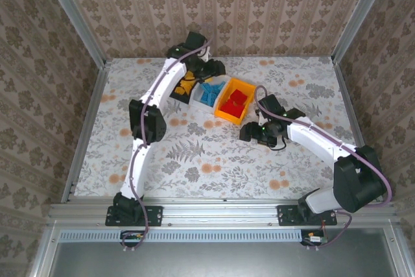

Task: Sort the legos into containers by color

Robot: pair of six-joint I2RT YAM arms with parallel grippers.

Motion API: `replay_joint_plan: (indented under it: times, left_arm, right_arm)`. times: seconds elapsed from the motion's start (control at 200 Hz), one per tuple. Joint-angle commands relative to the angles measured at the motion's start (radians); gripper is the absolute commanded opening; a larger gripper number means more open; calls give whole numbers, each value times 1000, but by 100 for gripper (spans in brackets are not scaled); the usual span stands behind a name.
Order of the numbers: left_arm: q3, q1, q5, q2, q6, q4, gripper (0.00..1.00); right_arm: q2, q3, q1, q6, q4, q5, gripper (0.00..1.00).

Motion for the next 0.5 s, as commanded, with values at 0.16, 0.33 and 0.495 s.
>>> replay_joint_plan:
  times: [0.16,0.33,0.495]
  left_arm:
    - [-326,-21,-66,-386,159,102,100]
    - [-591,12,-108,-595,147,217,100]
    - [-807,82,-121,-783,132,313,100]
  right_arm:
    - [27,84,-34,-46,57,-22,75]
    - [54,161,-55,-75,77,-14,77]
    - [73,251,-77,-116,87,12,79]
